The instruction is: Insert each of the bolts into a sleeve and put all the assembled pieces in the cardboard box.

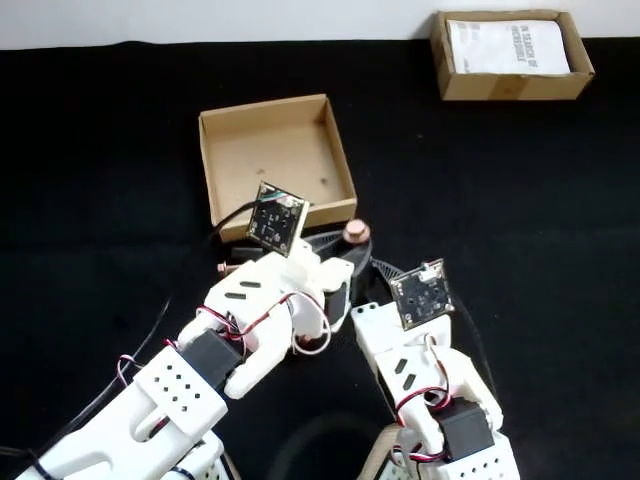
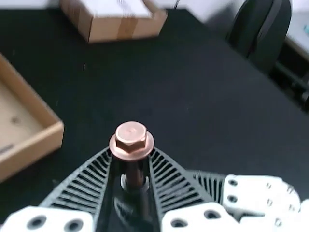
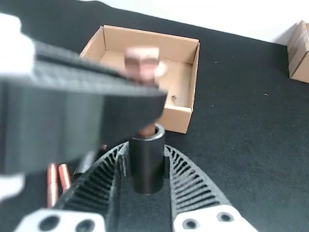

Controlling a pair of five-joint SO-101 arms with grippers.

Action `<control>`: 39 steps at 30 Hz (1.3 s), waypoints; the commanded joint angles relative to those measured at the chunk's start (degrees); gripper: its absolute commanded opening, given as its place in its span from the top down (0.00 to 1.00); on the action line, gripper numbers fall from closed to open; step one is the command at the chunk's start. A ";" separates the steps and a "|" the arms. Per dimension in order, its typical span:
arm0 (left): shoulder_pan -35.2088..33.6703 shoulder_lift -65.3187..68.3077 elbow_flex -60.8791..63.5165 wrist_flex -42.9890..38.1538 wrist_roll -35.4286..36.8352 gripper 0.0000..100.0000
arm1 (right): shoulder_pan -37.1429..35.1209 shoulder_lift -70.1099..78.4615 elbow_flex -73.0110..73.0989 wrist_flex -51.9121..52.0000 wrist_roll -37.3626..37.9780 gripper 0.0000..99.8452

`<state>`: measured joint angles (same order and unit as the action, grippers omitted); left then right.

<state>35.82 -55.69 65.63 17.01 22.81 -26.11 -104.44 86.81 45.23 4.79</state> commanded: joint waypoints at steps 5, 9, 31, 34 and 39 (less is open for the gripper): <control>0.13 -0.57 -1.89 9.76 0.18 0.75 | 3.65 -0.66 -0.57 -0.84 -0.35 0.99; -0.13 -0.57 -7.78 18.73 0.00 0.76 | 3.82 -0.57 -0.66 -0.84 -0.35 0.99; -21.67 -43.91 -5.23 38.42 -16.35 0.99 | 8.40 51.21 -46.37 -0.75 -6.07 0.99; -30.02 -49.63 0.84 34.29 -19.52 0.99 | 6.11 61.93 -54.29 -0.75 2.29 0.99; -43.47 -48.13 4.09 32.44 -16.88 0.99 | 3.38 79.69 -64.92 -0.84 15.30 0.99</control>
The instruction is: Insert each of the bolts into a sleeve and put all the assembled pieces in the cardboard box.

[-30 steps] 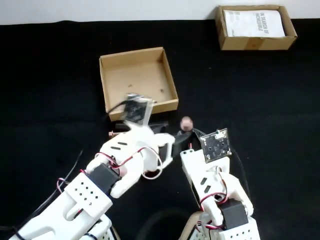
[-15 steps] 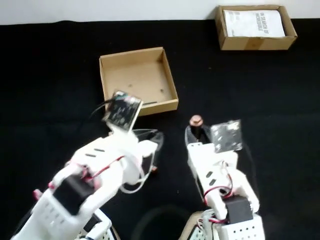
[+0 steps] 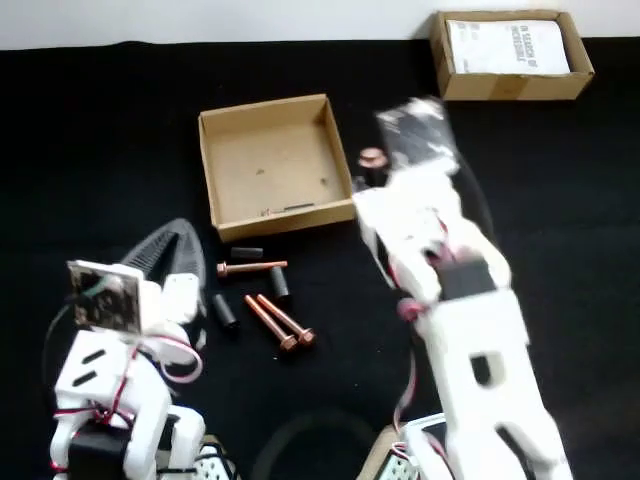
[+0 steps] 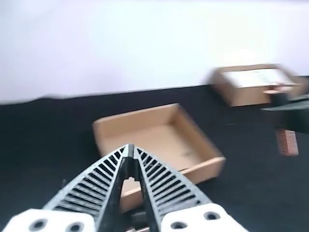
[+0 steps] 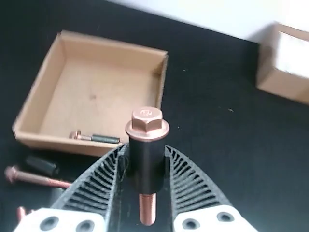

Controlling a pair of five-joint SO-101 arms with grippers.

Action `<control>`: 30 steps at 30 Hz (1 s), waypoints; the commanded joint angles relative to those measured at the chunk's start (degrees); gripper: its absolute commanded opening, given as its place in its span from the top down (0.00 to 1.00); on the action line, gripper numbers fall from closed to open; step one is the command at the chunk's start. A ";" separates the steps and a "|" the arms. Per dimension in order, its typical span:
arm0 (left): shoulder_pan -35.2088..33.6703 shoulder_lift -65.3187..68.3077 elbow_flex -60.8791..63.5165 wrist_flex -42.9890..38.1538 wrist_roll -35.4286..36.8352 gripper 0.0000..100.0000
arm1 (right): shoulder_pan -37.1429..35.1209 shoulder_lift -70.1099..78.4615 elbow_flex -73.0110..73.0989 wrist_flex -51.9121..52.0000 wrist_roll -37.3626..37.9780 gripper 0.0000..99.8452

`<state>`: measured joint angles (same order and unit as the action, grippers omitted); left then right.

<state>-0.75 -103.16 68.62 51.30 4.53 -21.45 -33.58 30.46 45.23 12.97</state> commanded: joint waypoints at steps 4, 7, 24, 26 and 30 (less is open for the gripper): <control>-13.76 -0.75 5.49 -1.85 3.43 0.99 | -2.86 21.85 -18.77 -0.84 18.90 0.99; -18.86 -0.75 9.45 -1.85 5.89 0.99 | -4.00 30.64 -27.12 -0.84 26.99 0.99; -26.77 -0.84 28.53 -4.22 21.36 0.99 | -7.60 65.36 -53.05 -0.84 45.45 0.99; -26.59 -0.84 28.53 -4.22 21.45 0.99 | -7.60 67.65 -53.85 -0.84 45.45 0.99; -26.42 -0.84 28.53 -4.22 21.45 0.99 | -7.60 69.41 -53.85 2.15 45.27 0.99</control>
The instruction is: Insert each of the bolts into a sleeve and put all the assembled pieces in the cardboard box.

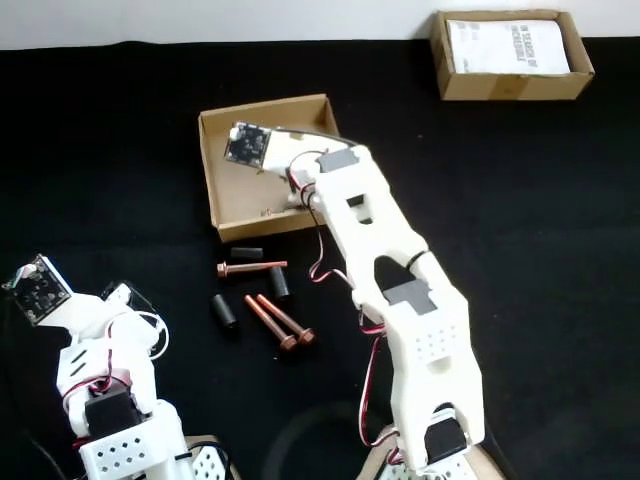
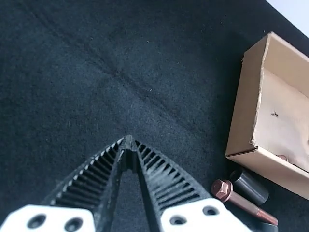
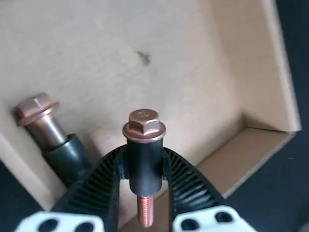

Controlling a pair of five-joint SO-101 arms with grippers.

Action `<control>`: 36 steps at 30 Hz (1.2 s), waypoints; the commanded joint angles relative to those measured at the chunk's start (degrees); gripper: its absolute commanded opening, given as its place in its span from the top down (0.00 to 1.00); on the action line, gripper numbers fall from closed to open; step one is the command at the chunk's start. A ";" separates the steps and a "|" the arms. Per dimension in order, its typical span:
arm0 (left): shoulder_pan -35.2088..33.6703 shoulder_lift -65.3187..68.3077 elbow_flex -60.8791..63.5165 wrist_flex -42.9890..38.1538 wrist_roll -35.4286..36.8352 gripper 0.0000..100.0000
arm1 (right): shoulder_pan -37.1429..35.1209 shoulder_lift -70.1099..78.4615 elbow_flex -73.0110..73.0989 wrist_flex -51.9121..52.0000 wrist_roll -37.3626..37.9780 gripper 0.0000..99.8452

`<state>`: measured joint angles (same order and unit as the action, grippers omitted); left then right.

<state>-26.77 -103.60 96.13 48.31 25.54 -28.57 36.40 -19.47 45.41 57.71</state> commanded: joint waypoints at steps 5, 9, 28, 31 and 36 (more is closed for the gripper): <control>-0.40 -0.40 1.01 -1.23 0.44 0.99 | -1.71 -0.92 -4.09 8.40 -0.70 0.91; -0.22 -0.40 1.01 -1.23 0.44 0.99 | -2.07 -0.92 -8.40 11.03 -6.86 0.90; 1.27 -0.04 1.01 -1.23 0.35 0.99 | -6.20 -2.24 -54.73 55.87 -55.82 0.90; 1.27 -0.04 1.01 -1.23 0.35 0.99 | -6.99 -6.46 -47.87 55.96 -61.27 0.90; 1.27 -0.04 1.01 -1.23 0.35 0.99 | -12.53 -18.77 -22.90 55.78 -63.65 0.90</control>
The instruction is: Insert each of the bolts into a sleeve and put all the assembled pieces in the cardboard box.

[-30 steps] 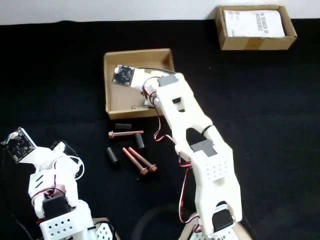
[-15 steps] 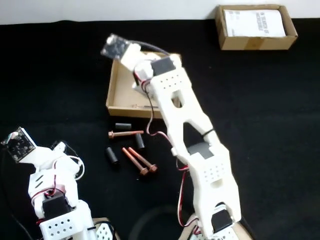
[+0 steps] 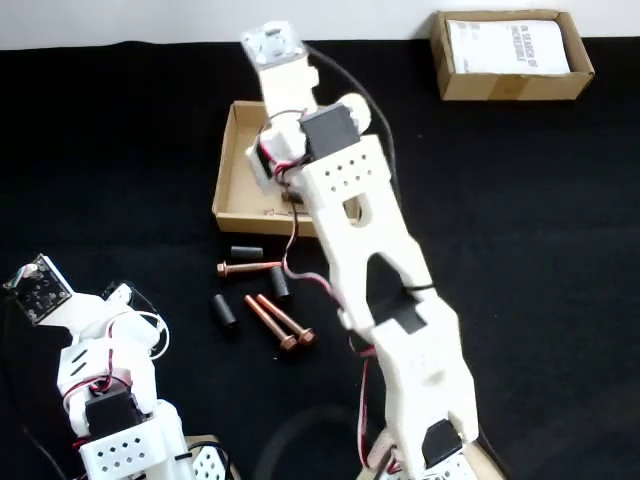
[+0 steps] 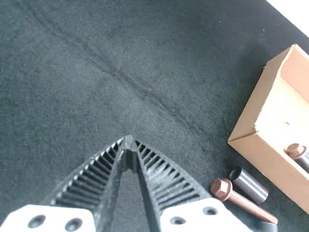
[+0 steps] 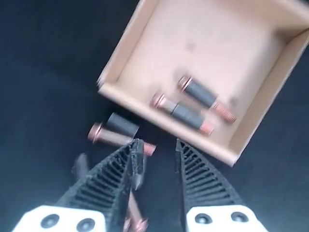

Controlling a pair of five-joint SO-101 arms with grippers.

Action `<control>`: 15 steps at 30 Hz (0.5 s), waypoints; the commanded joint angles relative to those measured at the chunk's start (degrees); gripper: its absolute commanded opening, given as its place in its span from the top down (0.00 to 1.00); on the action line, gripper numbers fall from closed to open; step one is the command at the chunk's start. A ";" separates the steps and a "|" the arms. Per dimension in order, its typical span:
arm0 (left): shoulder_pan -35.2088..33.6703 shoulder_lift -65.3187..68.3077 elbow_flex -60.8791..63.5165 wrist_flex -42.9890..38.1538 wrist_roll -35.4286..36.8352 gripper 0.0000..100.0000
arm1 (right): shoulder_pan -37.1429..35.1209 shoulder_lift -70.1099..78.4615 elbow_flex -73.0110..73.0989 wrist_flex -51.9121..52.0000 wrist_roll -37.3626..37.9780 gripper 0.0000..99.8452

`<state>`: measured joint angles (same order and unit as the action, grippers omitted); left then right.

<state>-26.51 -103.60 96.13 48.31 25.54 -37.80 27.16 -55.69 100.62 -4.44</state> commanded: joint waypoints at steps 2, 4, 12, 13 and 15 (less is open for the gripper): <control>1.01 -0.04 1.01 -1.23 0.35 0.99 | -5.23 -13.32 22.81 -0.04 -1.58 0.90; 1.01 -0.04 1.01 -1.23 0.35 0.99 | -5.58 -15.52 30.90 -2.33 -1.58 0.90; 1.10 -0.04 1.01 -1.05 0.26 0.99 | -4.53 -17.54 50.15 -17.36 -1.58 0.90; 1.27 -0.04 1.01 -1.05 0.26 0.99 | -4.53 -17.45 51.91 -19.74 -1.58 0.90; 1.80 -0.13 1.01 -0.97 0.18 0.99 | -4.44 -17.45 55.16 -24.13 -1.49 0.90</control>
<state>-26.15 -103.60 96.13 48.31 25.54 -42.90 13.54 -4.00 81.80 -5.58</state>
